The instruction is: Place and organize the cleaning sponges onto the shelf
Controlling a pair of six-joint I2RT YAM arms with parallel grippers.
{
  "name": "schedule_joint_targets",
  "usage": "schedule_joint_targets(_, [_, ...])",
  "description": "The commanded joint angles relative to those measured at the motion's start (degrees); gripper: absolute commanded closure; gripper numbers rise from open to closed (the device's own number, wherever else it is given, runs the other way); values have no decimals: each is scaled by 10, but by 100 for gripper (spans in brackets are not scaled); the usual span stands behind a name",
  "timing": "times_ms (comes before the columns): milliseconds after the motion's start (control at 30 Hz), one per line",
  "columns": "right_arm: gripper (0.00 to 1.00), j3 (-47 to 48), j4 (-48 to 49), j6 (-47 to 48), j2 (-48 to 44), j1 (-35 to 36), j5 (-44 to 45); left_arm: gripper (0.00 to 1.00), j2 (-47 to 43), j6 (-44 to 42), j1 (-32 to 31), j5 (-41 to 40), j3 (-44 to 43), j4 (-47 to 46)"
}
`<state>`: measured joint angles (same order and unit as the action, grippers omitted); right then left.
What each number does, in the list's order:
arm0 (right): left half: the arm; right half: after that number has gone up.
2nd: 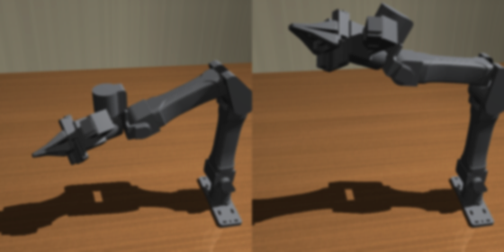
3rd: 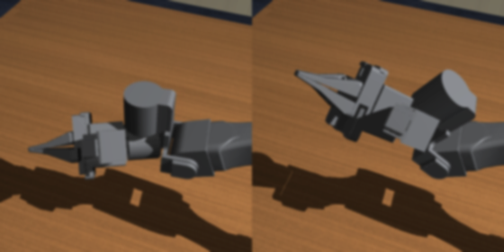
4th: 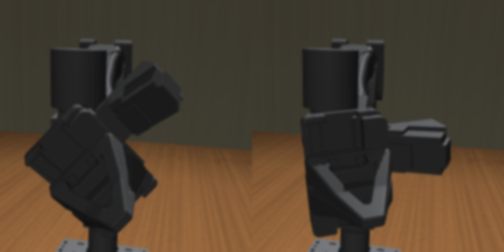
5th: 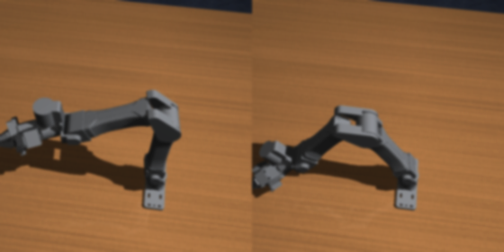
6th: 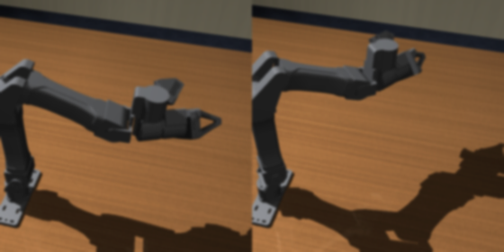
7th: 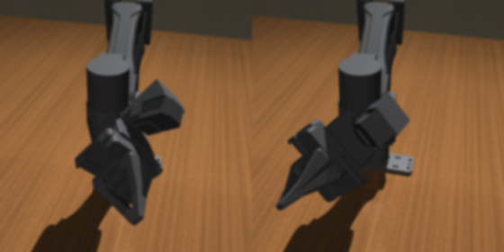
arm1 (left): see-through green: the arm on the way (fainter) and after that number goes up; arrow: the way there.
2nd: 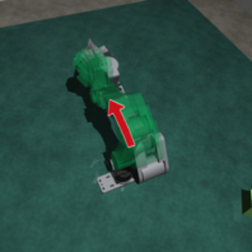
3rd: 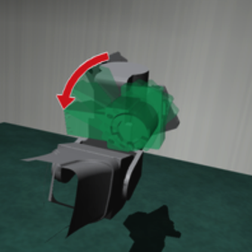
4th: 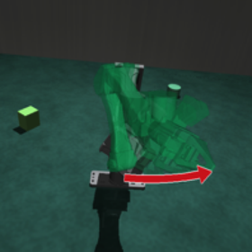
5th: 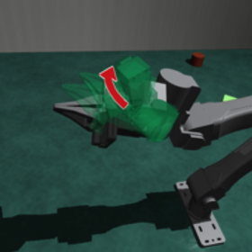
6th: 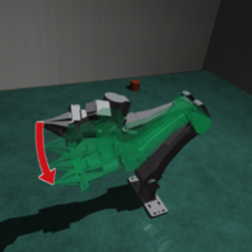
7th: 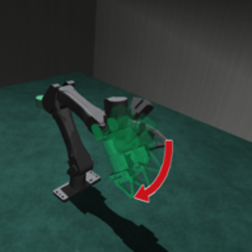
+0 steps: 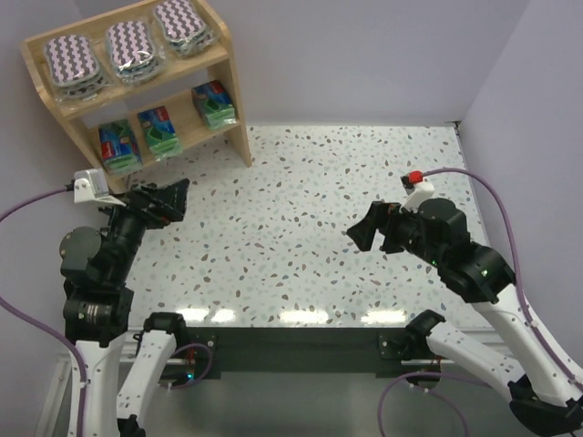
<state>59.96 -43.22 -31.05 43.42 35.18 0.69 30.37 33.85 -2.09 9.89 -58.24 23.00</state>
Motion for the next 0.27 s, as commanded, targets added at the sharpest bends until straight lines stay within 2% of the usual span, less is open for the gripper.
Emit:
schedule_joint_targets(0, [1,33,-40,-2,-10,-2,46,0,-21,-28,-20,-96,6,18])
schedule_joint_targets(233, [1,25,-49,-9,-36,-2,71,0,-44,-56,-56,-159,22,12])
